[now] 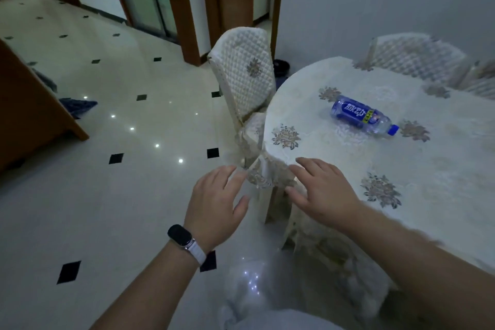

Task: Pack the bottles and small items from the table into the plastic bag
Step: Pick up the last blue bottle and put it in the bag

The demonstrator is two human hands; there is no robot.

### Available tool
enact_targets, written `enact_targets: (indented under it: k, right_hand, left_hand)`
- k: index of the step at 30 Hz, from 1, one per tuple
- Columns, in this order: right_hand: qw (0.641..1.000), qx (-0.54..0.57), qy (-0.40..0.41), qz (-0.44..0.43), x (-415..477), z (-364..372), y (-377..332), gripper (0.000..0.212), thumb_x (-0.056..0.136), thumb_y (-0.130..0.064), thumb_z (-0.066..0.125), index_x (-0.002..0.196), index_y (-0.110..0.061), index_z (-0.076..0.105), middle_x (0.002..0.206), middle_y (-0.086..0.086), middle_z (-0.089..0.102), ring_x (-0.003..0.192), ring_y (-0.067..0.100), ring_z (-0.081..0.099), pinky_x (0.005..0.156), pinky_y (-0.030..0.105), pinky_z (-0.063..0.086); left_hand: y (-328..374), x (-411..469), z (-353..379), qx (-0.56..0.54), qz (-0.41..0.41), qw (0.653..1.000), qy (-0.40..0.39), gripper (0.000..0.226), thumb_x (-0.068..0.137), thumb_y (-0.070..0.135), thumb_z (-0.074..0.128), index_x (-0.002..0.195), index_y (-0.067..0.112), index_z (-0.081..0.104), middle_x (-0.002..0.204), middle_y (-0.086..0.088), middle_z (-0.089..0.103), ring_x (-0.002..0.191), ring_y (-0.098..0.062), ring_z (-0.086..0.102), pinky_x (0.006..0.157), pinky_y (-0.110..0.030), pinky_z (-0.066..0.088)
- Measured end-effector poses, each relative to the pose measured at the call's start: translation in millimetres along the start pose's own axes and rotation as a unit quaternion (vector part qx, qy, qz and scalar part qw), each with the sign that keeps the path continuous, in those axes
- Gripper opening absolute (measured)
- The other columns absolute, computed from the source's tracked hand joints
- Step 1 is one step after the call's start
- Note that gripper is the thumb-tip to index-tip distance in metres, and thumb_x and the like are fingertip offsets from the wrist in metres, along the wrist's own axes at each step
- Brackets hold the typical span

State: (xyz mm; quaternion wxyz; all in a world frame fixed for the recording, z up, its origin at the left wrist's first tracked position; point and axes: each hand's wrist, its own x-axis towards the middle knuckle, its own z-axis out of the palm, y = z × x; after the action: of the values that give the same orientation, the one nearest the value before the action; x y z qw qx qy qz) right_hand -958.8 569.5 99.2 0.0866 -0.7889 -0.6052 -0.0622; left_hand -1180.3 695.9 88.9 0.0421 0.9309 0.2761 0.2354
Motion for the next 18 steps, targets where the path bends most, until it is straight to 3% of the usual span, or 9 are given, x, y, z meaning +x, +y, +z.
enact_targets:
  k: [10, 18]
  right_hand:
    - [0.989, -0.019, -0.031, 0.146, 41, 11, 22, 0.054, 0.088, -0.053, 0.043, 0.125, -0.018, 0.061, 0.132, 0.006, 0.060, 0.118, 0.029, 0.056, 0.095, 0.043, 0.046]
    - [0.974, 0.035, -0.044, 0.221, 129, 66, 80, 0.057, 0.088, -0.054, 0.040, 0.127, -0.019, 0.061, 0.134, 0.006, 0.059, 0.120, 0.030, 0.055, 0.098, 0.044, 0.044]
  left_hand:
    - [-51, 112, 45, -0.068, 0.116, 0.990, -0.041, 0.040, 0.086, 0.035, 0.060, 0.121, 0.016, 0.062, 0.124, -0.008, 0.060, 0.113, -0.029, 0.057, 0.091, -0.044, 0.048]
    - [-78, 214, 114, -0.073, 0.138, 0.980, -0.122, 0.041, 0.087, 0.036, 0.061, 0.123, 0.018, 0.062, 0.130, -0.007, 0.058, 0.116, -0.027, 0.055, 0.095, -0.042, 0.045]
